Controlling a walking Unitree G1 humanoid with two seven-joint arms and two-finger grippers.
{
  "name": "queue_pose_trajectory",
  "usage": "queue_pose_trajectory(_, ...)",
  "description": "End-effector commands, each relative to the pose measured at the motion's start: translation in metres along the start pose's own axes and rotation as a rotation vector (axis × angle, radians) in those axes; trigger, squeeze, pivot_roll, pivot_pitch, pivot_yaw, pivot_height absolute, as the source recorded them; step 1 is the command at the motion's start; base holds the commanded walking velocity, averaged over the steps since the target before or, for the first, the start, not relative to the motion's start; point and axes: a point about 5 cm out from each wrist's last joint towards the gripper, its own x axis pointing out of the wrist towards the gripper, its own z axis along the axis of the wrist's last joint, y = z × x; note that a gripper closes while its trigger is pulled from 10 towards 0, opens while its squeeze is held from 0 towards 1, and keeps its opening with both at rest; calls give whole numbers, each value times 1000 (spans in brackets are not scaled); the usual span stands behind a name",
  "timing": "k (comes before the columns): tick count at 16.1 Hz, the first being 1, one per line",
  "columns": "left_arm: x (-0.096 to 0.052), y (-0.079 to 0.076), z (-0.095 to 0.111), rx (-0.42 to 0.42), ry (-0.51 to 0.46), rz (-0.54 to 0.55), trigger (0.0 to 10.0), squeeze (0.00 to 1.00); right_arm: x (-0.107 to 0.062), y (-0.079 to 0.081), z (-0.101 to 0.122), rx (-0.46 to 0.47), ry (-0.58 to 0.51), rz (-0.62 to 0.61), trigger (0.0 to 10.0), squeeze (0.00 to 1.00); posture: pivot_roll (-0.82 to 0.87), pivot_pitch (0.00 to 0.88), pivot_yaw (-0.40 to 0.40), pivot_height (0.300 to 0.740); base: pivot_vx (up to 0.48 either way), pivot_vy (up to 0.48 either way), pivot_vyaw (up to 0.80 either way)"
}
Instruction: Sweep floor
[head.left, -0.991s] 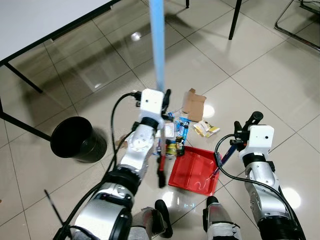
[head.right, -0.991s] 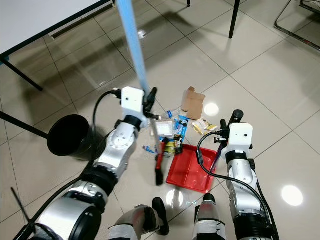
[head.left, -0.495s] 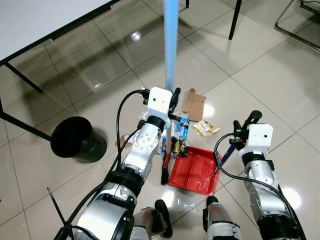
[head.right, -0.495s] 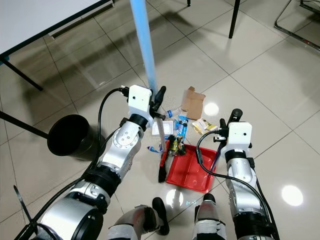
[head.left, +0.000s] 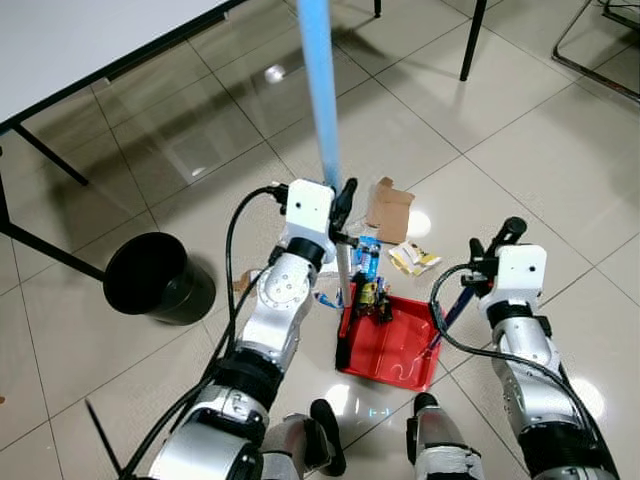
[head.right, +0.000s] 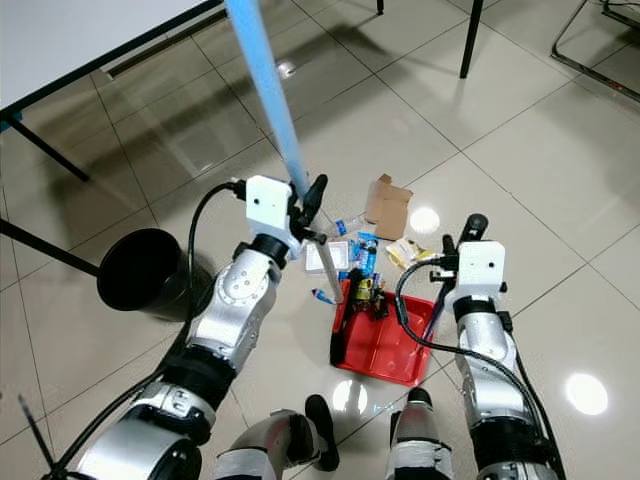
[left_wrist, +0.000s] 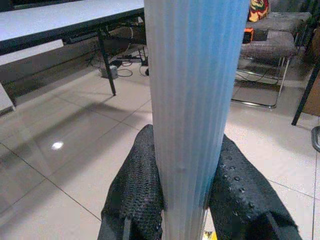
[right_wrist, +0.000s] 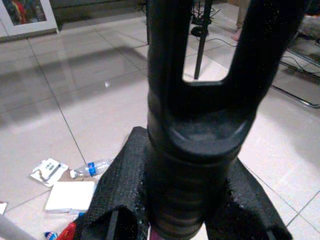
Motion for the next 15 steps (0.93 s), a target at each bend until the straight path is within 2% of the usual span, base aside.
queue_pose_trajectory(1,-2,7,5,-22,-18,22,10000,0,-12,-4,-27,-12,134,-13,10000,0,-193,281,237,740,0,0,0)
queue_pose_trajectory(5,-10,12,9,-70,-10,40,10000,0,-7,-4,-26,-8,128,-28,10000,0,-181,268,248,740,0,0,0)
queue_pose_trajectory(9,-13,-6,14,-113,-3,-29,10000,0,1,-3,-24,11,118,-38,10000,0,-175,251,249,740,0,0,0)
queue_pose_trajectory(11,-14,-7,15,-115,3,-34,10000,0,6,-9,-22,11,113,-59,10000,0,-167,249,250,740,0,0,0)
queue_pose_trajectory(12,-15,-4,18,-113,4,-34,10000,0,13,-20,-16,7,100,-90,10000,0,-166,248,250,740,0,0,0)
queue_pose_trajectory(15,-19,6,20,-95,11,-27,10000,0,18,-35,-10,0,87,-137,10000,0,-156,254,255,740,0,0,0)
